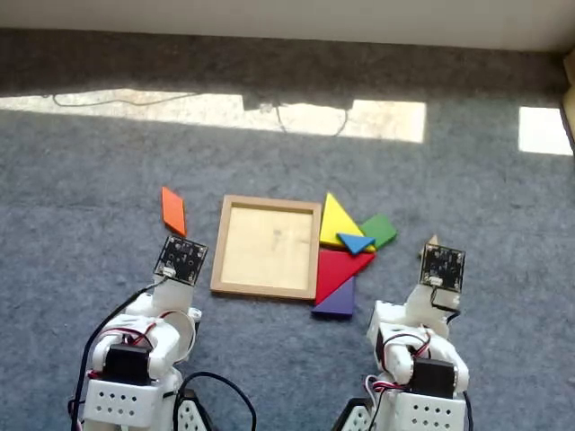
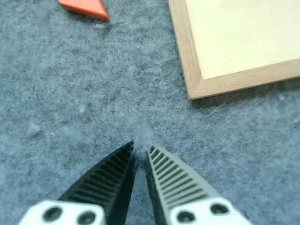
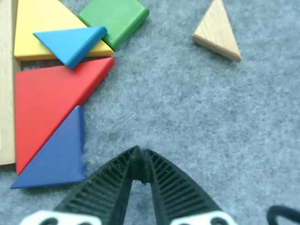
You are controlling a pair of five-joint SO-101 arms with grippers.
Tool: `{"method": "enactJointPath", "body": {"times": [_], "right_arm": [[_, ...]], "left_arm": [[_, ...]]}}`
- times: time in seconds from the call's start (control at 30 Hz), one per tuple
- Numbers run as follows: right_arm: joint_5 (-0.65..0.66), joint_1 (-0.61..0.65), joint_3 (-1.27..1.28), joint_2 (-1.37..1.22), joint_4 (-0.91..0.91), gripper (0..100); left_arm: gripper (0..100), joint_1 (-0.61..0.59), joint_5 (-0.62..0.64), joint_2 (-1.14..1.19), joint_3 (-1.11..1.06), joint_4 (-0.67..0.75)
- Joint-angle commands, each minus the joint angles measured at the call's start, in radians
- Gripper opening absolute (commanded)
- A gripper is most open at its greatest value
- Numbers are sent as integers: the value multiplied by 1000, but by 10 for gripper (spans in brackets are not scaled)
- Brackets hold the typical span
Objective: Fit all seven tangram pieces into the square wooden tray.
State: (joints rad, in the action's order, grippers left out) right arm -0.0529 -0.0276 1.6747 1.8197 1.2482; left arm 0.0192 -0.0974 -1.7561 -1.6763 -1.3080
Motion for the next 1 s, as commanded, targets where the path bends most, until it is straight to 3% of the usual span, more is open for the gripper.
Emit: {"method": "enactJointPath", "body": {"times": [0.0, 0.3, 0.4, 0.53, 0.8, 0.97], "right_arm": [[-9, 8, 94, 16, 4, 5], [-3, 1, 87, 16, 2, 5], [-3, -73, 79, 15, 7, 5], [-3, -133, -97, 8, 56, 5], [-3, -134, -354, 4, 114, 5], [-3, -133, -472, -194, 113, 5]], "left_arm": [[6, 13, 9, -21, -21, 2], [6, 13, 9, -21, -21, 2], [6, 13, 9, -21, -21, 2], [6, 13, 9, -21, -21, 2], [6, 13, 9, -21, -21, 2], [6, 13, 9, -21, -21, 2]]}}
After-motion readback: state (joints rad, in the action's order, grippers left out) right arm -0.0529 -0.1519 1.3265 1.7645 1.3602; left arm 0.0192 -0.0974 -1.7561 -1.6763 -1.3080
